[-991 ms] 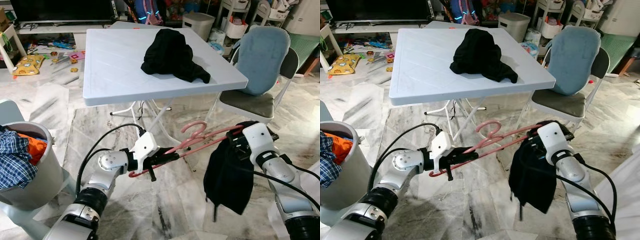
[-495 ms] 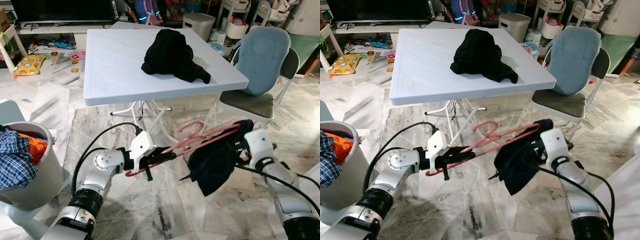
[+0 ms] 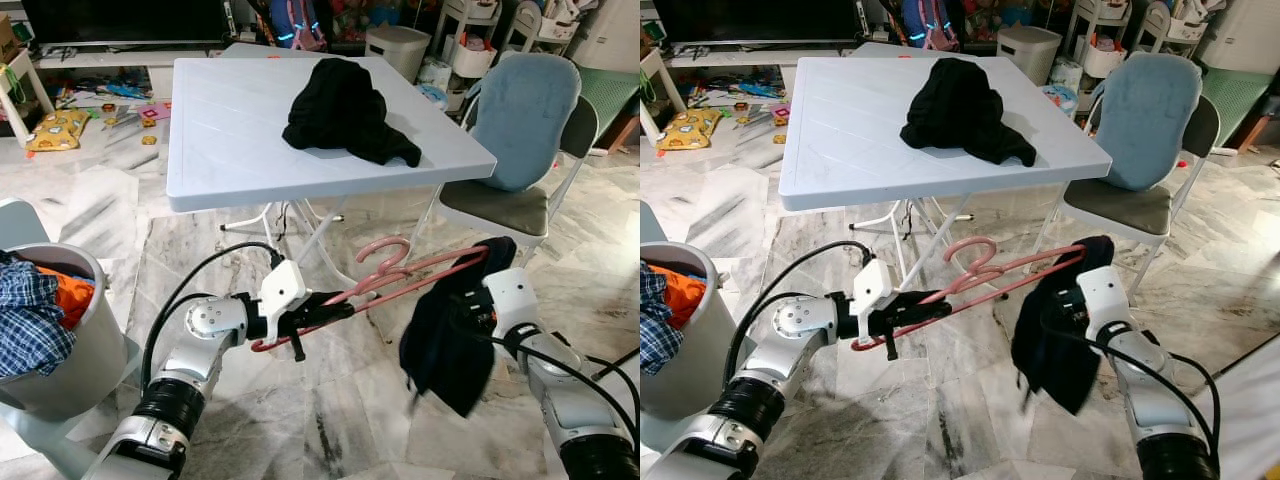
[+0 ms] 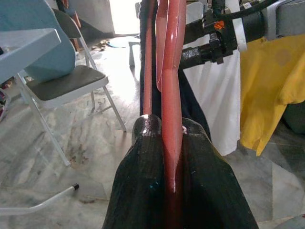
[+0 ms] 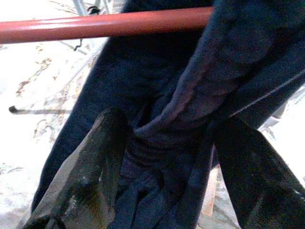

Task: Hang hanger

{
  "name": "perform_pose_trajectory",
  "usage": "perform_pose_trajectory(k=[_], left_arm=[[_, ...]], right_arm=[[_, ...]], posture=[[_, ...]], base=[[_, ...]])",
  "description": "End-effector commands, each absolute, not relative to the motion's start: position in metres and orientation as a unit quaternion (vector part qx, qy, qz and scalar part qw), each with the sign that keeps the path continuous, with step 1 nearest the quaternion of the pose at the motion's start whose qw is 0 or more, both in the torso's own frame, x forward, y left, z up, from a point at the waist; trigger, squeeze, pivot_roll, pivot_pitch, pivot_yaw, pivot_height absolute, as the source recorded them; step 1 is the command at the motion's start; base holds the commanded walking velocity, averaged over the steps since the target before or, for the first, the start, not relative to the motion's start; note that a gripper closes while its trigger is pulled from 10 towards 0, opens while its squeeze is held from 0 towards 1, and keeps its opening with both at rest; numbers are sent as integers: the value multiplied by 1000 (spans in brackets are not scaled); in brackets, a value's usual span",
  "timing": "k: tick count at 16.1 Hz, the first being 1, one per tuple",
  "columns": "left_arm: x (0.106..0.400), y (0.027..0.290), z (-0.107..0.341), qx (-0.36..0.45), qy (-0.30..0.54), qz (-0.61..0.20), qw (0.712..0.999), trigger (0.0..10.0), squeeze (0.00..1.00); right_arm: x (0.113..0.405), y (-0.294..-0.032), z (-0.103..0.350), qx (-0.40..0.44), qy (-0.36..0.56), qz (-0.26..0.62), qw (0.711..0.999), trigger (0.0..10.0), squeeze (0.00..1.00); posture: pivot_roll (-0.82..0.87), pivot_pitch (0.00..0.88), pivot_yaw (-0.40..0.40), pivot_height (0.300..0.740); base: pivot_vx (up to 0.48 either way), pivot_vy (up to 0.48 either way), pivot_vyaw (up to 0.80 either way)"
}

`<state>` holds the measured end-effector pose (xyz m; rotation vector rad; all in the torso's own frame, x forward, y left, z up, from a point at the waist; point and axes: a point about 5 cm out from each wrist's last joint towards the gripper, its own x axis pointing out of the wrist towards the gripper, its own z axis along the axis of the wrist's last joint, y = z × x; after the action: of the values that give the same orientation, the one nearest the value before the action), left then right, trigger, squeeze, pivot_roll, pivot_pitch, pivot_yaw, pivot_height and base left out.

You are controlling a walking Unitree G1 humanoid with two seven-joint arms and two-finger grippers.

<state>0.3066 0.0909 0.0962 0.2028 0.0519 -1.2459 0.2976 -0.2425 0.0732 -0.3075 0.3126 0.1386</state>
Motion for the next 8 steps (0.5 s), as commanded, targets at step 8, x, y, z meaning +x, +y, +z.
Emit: perform_pose_trajectory(k=[8], left_arm=[[307,87,110,89,-9,-586,806,0,0]], right_arm=[[307,-270,90,-132,110,-36,984,0,0]], posture=[[85,0,-104,740]], base=[[0,0,0]])
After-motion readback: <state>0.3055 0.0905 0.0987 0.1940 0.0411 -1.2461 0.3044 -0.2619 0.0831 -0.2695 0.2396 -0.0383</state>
